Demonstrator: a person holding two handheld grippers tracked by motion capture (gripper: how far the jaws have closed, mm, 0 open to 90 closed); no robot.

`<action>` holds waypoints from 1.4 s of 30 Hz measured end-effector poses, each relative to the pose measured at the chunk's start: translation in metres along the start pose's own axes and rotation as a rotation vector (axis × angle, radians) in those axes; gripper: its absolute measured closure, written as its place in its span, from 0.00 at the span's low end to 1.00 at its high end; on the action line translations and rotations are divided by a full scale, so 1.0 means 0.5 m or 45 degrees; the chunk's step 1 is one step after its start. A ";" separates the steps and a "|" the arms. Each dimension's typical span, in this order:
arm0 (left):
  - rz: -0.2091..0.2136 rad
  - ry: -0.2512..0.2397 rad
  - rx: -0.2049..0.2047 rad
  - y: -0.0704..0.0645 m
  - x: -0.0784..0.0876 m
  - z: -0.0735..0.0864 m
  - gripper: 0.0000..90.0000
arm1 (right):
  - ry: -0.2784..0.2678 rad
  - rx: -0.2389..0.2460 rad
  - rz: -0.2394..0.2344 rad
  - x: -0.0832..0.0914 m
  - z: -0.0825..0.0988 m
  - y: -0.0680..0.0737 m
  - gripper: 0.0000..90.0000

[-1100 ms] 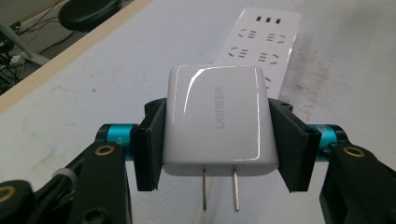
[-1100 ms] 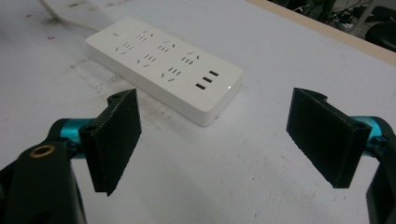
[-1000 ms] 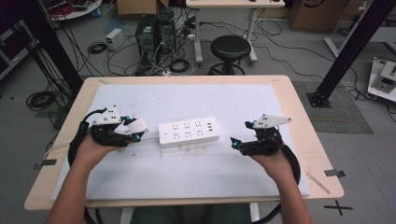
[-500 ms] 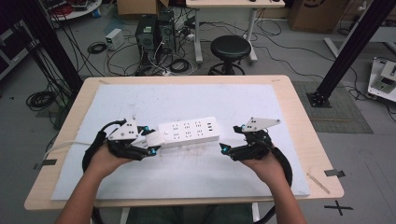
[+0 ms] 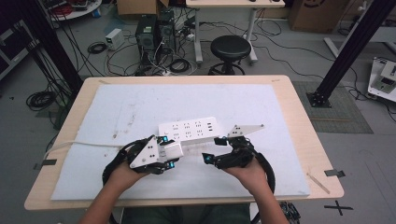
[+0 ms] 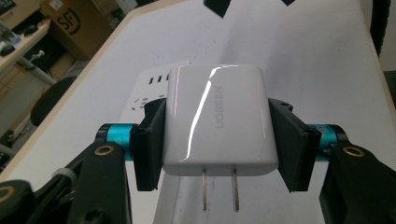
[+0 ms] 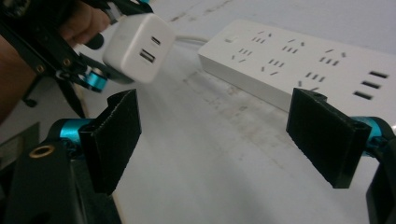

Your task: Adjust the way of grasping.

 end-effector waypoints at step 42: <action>-0.100 -0.129 -0.306 -0.070 -0.019 -0.064 0.47 | -0.076 -0.201 -0.598 -0.070 -0.005 0.096 0.55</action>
Point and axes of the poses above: each handheld gripper's, and its own axes: x roughly backward along the jaws, z roughly out of its underside, y roughly to its left, the point moved 10 cm from there along -x, roughly forward along the jaws, and after that the axes turned 8 degrees about y, right-handed, at the moved point
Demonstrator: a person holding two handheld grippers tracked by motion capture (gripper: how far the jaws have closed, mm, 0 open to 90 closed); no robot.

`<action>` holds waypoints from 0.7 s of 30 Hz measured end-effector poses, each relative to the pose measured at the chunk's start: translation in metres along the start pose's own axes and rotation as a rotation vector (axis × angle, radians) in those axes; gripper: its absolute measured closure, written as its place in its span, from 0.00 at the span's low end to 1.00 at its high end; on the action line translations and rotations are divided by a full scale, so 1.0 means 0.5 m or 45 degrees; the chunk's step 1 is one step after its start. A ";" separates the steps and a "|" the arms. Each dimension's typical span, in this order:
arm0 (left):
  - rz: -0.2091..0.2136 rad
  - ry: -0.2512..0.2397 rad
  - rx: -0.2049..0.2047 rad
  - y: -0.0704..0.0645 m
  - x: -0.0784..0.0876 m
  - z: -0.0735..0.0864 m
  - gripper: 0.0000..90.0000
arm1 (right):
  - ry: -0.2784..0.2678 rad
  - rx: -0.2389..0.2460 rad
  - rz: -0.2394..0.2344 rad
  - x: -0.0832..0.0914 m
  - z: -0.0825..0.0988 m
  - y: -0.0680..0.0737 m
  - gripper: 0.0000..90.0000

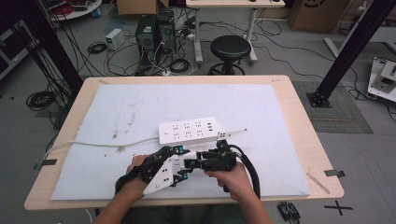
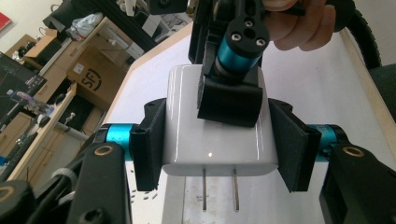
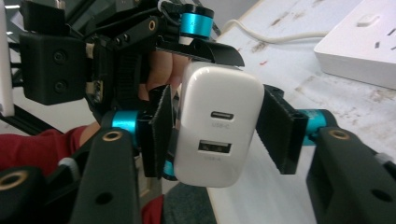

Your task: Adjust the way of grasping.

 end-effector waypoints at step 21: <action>-0.024 0.026 0.049 0.012 0.001 0.007 0.36 | -0.027 -0.076 -0.052 0.014 -0.003 -0.006 0.70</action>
Point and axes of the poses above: each handheld gripper's, and its own axes: x roughly backward along the jaws, z roughly out of its underside, y roughly to its left, the point moved 10 cm from there along -x, roughly forward along the jaws, and after that the axes turned 8 degrees about y, right-handed, at the moved point
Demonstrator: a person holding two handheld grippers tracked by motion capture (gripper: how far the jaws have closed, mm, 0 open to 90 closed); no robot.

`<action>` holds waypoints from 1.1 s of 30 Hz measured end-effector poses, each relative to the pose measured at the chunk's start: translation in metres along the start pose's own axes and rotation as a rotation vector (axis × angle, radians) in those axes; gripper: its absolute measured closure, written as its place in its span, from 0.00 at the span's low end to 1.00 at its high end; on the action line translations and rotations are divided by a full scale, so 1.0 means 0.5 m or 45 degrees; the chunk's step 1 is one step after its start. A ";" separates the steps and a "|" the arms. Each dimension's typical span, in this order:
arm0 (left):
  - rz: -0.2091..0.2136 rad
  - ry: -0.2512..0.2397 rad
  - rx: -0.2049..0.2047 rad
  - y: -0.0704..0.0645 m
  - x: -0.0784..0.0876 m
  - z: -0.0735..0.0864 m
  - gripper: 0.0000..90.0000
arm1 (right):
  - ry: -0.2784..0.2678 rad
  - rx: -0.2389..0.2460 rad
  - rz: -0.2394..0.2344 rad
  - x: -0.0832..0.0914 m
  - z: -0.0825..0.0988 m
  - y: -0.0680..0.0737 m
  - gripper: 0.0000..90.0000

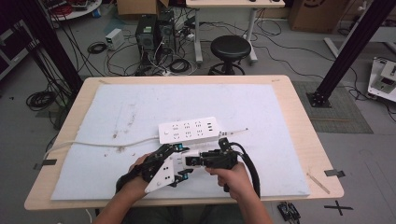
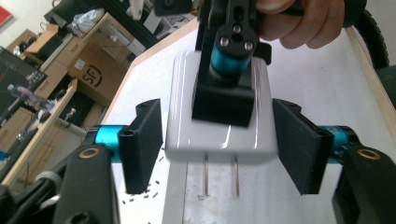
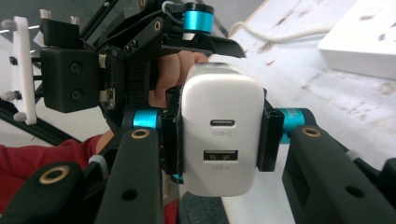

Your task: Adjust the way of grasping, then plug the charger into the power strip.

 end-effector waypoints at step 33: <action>-0.210 0.221 0.403 0.176 0.123 0.186 0.29 | -0.157 0.080 0.268 0.098 -0.052 -0.050 0.70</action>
Point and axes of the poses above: each handheld gripper's, and its own axes: x roughly backward along the jaws, z roughly out of its underside, y roughly to its left, the point moved 10 cm from there along -x, roughly forward along the jaws, and after that the axes turned 8 degrees about y, right-handed, at the moved point
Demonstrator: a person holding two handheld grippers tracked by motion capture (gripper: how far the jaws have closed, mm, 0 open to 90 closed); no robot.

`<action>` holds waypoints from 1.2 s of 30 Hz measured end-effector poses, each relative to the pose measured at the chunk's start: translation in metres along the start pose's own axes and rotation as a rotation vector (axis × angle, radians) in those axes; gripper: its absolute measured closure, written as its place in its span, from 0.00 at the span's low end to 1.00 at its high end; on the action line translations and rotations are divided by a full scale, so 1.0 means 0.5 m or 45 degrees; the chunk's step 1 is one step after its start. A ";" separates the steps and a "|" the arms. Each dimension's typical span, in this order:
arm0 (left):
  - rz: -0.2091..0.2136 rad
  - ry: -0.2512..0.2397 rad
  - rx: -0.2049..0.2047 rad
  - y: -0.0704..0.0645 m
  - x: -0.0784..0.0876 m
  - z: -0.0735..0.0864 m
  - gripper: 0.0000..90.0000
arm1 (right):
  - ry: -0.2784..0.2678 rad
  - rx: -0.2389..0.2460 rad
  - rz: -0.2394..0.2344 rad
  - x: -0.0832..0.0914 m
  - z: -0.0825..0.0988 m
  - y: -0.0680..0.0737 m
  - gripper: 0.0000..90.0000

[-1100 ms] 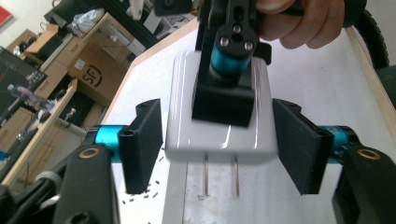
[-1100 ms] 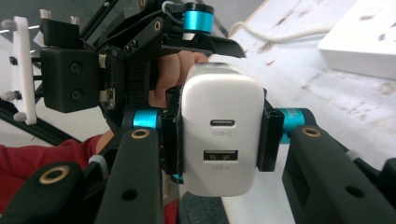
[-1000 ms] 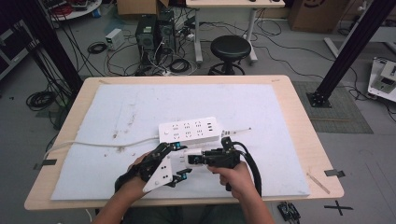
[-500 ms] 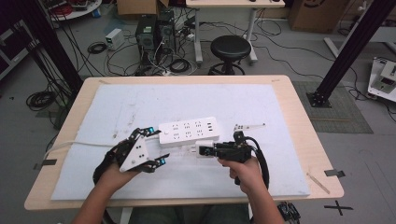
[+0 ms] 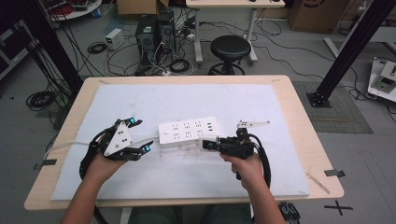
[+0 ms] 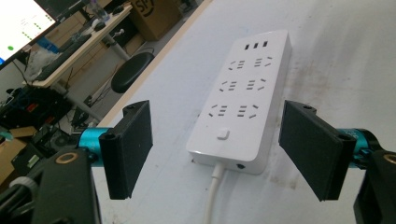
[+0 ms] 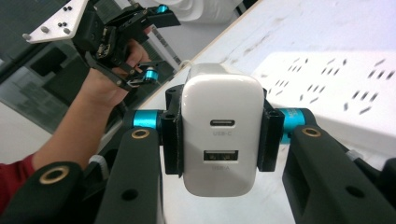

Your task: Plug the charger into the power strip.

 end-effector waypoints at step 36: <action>0.008 0.042 0.057 0.001 -0.006 0.045 0.29 | 0.106 0.680 0.680 0.003 -0.071 -0.054 0.70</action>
Point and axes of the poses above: each handheld gripper's, and its own axes: x roughly backward along the jaws, z roughly out of its underside, y roughly to its left, the point moved 10 cm from there along -x, roughly forward along the jaws, and after that the axes turned 8 degrees about y, right-handed, at the moved point
